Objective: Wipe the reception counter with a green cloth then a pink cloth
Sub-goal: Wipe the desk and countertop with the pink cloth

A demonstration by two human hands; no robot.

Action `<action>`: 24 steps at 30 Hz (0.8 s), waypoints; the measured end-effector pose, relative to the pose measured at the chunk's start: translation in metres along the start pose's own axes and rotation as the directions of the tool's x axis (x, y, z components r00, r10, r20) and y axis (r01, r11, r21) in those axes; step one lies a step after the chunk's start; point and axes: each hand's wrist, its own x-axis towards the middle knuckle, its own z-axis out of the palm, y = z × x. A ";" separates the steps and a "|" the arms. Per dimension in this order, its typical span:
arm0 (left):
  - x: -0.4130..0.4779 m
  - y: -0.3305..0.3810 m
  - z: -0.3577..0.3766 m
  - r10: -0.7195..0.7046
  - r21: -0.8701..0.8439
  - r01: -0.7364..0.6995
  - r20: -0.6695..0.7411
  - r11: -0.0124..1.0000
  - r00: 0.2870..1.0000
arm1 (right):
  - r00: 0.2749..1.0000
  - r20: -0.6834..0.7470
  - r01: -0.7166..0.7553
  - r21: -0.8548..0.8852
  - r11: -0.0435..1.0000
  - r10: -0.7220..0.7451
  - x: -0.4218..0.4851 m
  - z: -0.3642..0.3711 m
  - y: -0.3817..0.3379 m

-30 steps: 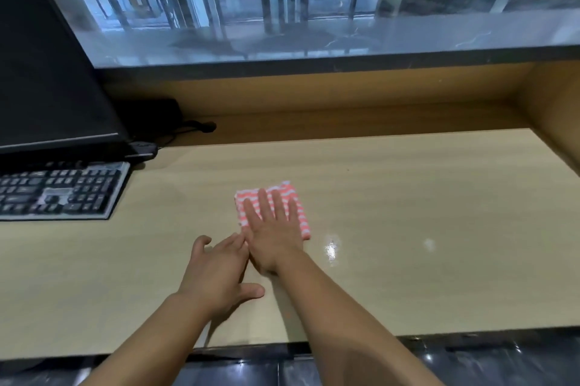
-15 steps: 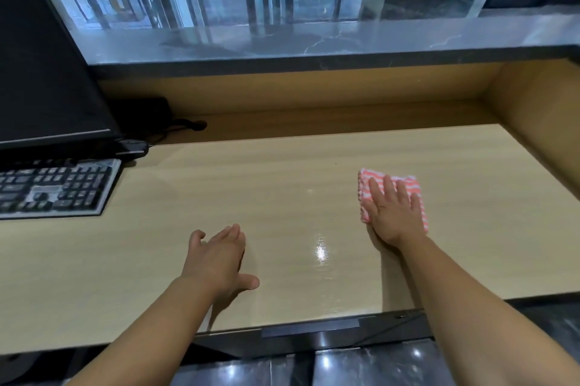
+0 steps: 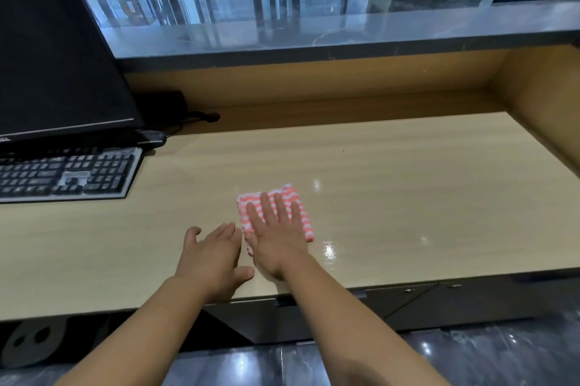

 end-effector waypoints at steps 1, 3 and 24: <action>-0.002 0.002 0.000 0.005 0.003 -0.005 -0.003 1.000 1.000 | 0.999 0.012 0.035 -0.008 0.999 -0.035 -0.003 0.001 0.000; -0.002 0.008 0.000 0.028 0.011 -0.028 -0.011 1.000 1.000 | 0.997 0.013 0.070 -0.022 0.997 -0.070 -0.012 -0.002 0.013; 0.003 0.034 0.009 0.072 -0.017 -0.072 0.012 0.997 0.997 | 0.853 -0.075 -0.506 0.132 0.853 0.517 -0.075 -0.001 0.109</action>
